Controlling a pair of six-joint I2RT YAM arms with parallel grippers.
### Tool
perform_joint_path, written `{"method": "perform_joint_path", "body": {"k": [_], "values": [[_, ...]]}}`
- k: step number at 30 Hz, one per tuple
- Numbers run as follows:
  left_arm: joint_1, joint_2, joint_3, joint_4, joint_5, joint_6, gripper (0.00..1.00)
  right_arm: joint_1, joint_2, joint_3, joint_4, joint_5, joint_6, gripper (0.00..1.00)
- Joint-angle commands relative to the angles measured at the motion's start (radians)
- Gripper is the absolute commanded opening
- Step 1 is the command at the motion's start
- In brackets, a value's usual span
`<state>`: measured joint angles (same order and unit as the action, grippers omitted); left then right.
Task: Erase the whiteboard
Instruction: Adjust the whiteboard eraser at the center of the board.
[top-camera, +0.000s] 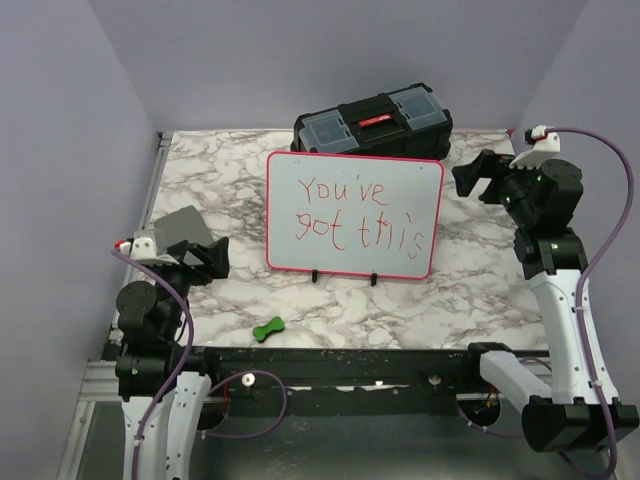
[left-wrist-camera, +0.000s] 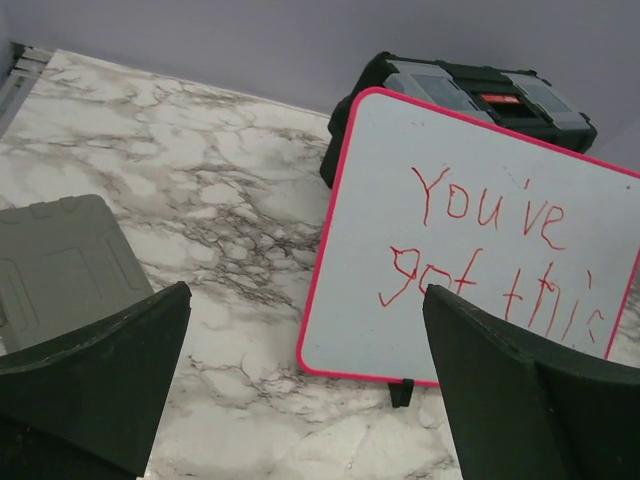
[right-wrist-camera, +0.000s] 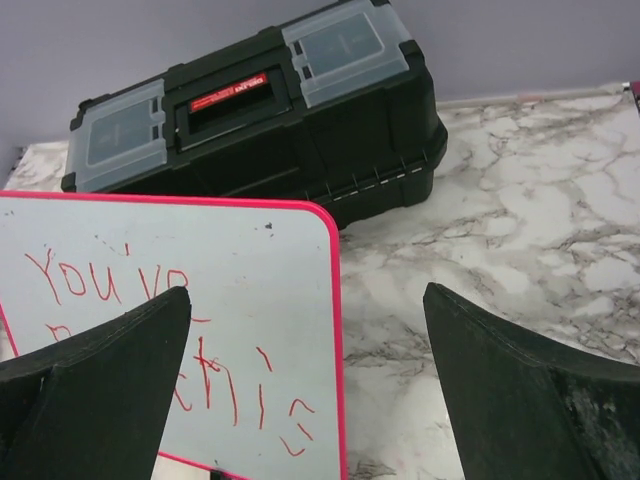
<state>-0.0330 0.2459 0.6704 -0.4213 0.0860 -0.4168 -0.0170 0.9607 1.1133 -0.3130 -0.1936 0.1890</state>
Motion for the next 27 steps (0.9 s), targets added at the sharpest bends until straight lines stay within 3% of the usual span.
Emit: {"method": "perform_joint_path", "body": {"k": [1,4,7,10,13,18,22,27], "values": [[0.002,-0.03,-0.002,-0.068,0.149,-0.028,0.99,-0.001,0.006,-0.002,-0.047,-0.01,0.012,1.0],[0.002,-0.029,0.006,-0.108,0.19,-0.068,0.99,-0.001,0.009,-0.02,-0.057,-0.16,-0.068,1.0],[0.002,0.013,0.009,-0.158,0.243,-0.134,0.99,-0.001,0.023,-0.033,-0.123,-0.457,-0.27,1.0],[0.002,0.063,-0.01,-0.183,0.297,-0.184,0.99,-0.001,0.03,-0.043,-0.201,-0.621,-0.43,1.0],[0.003,0.094,-0.041,-0.174,0.339,-0.196,0.99,-0.001,0.023,-0.08,-0.215,-0.625,-0.467,1.0],[0.002,0.164,-0.037,-0.215,0.374,-0.148,0.99,-0.037,0.018,-0.164,-0.153,-0.54,-0.386,1.0],[-0.011,0.19,-0.064,-0.236,0.413,-0.134,0.99,-0.159,0.044,-0.189,-0.135,-0.628,-0.37,1.0],[-0.102,0.193,-0.04,-0.26,0.34,-0.143,0.99,-0.238,0.099,-0.236,-0.1,-0.731,-0.367,0.98]]}}
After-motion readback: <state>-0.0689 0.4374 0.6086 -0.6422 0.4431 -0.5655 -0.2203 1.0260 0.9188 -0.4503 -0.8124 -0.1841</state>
